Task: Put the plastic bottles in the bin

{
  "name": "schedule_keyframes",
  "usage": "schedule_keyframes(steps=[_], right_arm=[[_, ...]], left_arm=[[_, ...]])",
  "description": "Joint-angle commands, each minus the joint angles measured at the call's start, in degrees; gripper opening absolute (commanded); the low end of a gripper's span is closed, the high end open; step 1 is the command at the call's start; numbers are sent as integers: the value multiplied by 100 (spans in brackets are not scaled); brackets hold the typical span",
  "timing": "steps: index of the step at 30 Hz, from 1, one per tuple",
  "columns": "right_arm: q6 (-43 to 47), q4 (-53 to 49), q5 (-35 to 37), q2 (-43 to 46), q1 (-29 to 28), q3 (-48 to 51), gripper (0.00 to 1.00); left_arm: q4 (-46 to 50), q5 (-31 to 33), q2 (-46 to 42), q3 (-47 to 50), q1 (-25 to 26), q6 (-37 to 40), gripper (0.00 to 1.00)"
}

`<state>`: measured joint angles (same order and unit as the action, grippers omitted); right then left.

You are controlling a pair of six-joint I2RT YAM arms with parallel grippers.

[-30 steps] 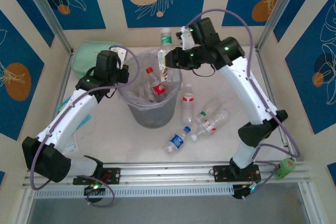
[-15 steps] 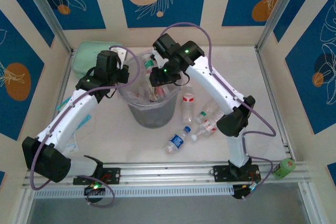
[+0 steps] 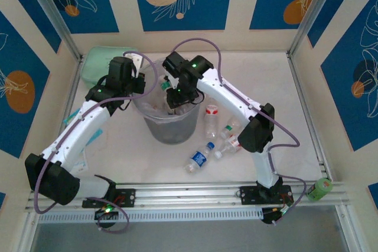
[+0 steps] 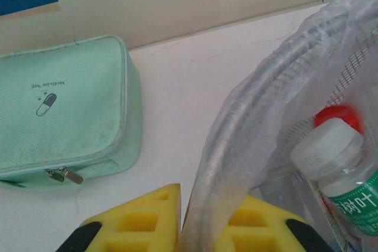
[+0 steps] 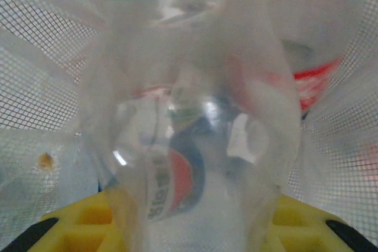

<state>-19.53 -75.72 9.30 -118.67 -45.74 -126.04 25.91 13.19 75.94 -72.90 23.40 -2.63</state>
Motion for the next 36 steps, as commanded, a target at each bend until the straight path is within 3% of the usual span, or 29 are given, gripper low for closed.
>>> schedule_keyframes(steps=[1,16,28,36], right_arm=[[-84,-204,80,-310,30,171,30],[-143,-73,167,-455,30,545,50],[-254,356,115,-626,22,1172,52],[-175,103,326,-409,21,690,66]], left_arm=[[459,-71,202,212,182,-9,0],[450,-63,168,223,183,-9,0],[450,-31,140,218,183,0,0],[441,-36,153,216,185,-5,0]])
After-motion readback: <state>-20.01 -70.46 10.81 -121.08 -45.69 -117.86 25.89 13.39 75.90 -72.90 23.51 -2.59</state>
